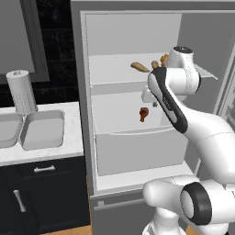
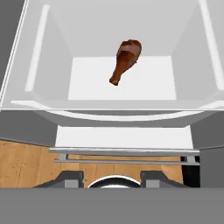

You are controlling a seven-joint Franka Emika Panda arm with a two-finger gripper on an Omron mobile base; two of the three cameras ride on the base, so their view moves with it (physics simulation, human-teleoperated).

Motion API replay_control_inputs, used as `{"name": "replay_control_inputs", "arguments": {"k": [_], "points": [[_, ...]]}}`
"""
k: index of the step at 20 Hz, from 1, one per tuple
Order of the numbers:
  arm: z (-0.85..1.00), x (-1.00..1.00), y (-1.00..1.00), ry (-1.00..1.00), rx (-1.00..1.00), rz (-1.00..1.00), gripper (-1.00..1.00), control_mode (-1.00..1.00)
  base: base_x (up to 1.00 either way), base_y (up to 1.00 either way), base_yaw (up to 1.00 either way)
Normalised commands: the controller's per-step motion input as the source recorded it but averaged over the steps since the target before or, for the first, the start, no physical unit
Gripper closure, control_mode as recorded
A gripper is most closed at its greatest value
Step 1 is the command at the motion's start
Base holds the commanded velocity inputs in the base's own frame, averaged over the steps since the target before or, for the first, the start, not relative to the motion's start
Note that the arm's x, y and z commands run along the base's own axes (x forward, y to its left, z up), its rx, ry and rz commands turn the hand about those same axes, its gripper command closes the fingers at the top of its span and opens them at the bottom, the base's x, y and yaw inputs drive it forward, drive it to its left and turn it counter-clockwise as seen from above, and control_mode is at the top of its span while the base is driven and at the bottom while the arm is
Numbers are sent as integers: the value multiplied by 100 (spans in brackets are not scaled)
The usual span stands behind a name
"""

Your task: Place one sweet potato and one chicken drumstick in each tupperware on the nearby counter, to pack two identical lunches.

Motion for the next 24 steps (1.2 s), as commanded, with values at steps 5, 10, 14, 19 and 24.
{"name": "replay_control_inputs", "arguments": {"k": [5,10,14,19,24], "points": [[0,-45,0,-5,0,0,-100,-100,0,0,0],[23,-89,0,-42,-1,-1,-100,-100,0,0,0],[78,-39,-2,-42,-1,-4,-100,-100,0,0,0],[83,0,-6,-33,-3,-1,-100,-100,0,0,0],[58,17,-7,-16,-6,0,-100,-100,0,0,0]]}}
